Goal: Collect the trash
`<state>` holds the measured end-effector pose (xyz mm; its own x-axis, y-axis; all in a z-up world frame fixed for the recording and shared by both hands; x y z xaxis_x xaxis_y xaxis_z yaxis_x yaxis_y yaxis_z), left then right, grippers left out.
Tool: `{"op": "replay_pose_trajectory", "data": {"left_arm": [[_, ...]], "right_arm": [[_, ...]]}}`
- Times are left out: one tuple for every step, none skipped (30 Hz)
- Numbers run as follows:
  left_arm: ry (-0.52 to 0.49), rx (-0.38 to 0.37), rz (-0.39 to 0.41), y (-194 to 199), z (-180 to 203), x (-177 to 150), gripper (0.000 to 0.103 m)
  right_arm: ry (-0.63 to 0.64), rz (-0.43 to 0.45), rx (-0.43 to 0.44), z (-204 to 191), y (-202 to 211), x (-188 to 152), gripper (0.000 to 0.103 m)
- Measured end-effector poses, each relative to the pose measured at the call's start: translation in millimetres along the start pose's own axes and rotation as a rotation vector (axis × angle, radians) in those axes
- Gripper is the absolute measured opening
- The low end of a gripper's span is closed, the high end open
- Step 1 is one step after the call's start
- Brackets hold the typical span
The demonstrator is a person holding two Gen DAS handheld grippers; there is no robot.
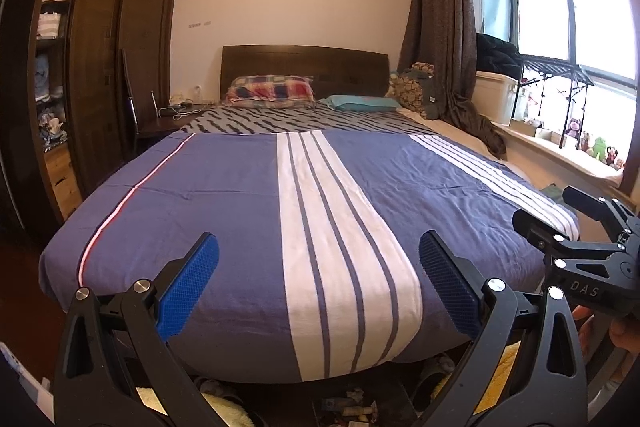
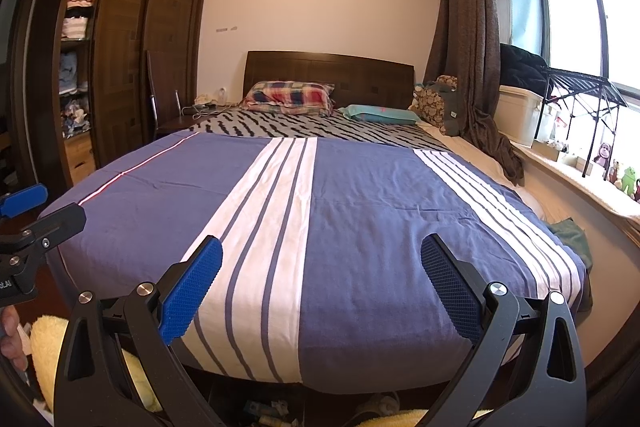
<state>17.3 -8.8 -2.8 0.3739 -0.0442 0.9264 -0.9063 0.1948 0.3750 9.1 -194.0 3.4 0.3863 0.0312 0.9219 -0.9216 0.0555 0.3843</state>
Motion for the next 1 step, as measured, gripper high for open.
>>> {"op": "replay_pose_trajectory", "data": {"left_arm": [[-0.002, 0.003, 0.0, -0.2, 0.1, -0.4, 0.095]], "right_arm": [[0.0, 0.0, -0.001, 0.4, 0.0, 0.0, 0.1]]}}
Point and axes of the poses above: each gripper's, at about its wrist camera, not at the fingertips, and y roughly against the way its jaws point, z to its right, x to its top, the point moved 8 cm from there along -y, roughly the way its jaws point
